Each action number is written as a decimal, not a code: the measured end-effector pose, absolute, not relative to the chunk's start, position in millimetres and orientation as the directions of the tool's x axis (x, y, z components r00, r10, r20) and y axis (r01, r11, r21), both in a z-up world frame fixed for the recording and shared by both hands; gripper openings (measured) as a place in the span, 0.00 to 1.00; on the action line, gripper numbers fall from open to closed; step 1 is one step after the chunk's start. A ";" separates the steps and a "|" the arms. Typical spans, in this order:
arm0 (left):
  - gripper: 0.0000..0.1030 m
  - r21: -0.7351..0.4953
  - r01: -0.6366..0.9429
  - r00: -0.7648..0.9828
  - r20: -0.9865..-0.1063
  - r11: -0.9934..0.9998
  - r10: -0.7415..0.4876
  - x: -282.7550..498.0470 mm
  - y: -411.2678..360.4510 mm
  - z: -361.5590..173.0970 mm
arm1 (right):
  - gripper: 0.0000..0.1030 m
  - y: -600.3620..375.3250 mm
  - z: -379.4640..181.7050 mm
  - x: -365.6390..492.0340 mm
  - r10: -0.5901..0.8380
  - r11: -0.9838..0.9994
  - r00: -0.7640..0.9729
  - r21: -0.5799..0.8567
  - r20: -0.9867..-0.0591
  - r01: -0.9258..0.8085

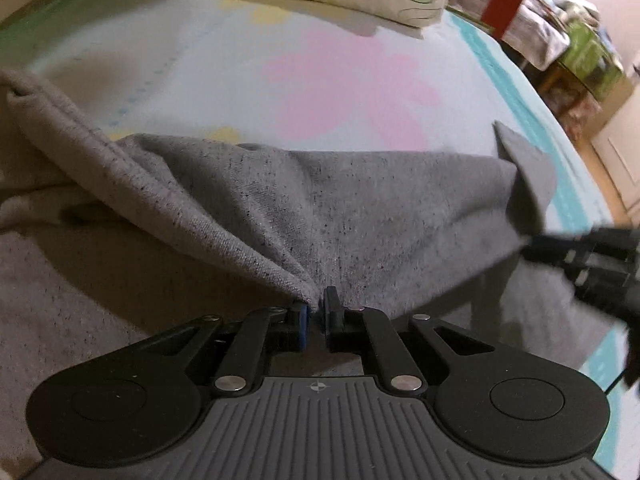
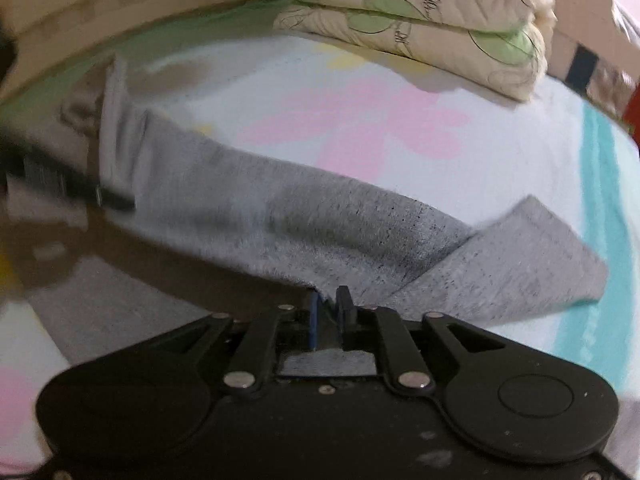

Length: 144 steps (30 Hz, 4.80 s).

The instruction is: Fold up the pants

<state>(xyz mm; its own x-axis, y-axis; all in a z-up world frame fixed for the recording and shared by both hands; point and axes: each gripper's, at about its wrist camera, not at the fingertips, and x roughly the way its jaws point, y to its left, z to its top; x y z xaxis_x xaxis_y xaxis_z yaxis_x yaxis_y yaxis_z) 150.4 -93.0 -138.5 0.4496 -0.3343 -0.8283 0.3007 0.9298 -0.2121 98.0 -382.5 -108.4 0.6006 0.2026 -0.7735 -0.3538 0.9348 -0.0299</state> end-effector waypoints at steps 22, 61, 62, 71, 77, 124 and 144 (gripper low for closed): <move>0.07 -0.183 0.331 0.483 -0.810 0.926 -0.333 147.5 -93.1 -147.3 | 0.32 -449.8 -148.5 273.3 -0.332 0.939 0.534 -0.222 -0.777 0.261; 0.07 -0.141 0.556 0.413 -0.809 0.819 -0.419 48.0 -103.7 -142.7 | 0.09 -564.5 -92.4 45.0 -0.360 0.807 0.529 0.029 -0.768 0.590; 0.07 -0.134 0.555 0.407 -0.817 0.821 -0.408 48.6 -103.5 -147.4 | 0.10 -561.5 -98.0 43.4 -0.361 0.807 0.530 0.028 -0.767 0.590; 0.07 -0.042 0.553 0.512 -0.770 0.832 -0.380 57.8 -101.0 -146.0 | 0.33 -479.4 -97.4 131.1 -0.255 0.952 0.652 -0.070 -0.714 0.297; 0.07 0.017 0.604 0.527 -0.759 0.797 -0.382 54.2 -105.7 -149.6 | 0.37 -433.8 -115.8 189.8 -0.236 0.972 0.650 -0.168 -0.722 0.167; 0.20 0.277 0.730 0.594 -0.709 0.624 -0.380 32.6 -89.3 -166.4 | 0.10 -523.0 -51.5 125.5 -0.395 0.866 0.653 -0.024 -0.647 0.500; 0.03 0.388 0.766 0.606 -0.704 0.513 -0.371 46.2 -109.6 -181.0 | 0.11 -547.9 -89.2 84.0 -0.355 0.833 0.589 0.040 -0.727 0.552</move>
<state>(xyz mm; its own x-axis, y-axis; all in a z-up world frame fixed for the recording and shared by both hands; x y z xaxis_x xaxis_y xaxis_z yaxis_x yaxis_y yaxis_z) 46.2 -109.6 -181.0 0.6055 -0.3711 -0.7040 0.7656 0.5132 0.3879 84.0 -547.9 -89.2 0.5885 -0.3547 -0.7265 0.5517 0.8331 0.0402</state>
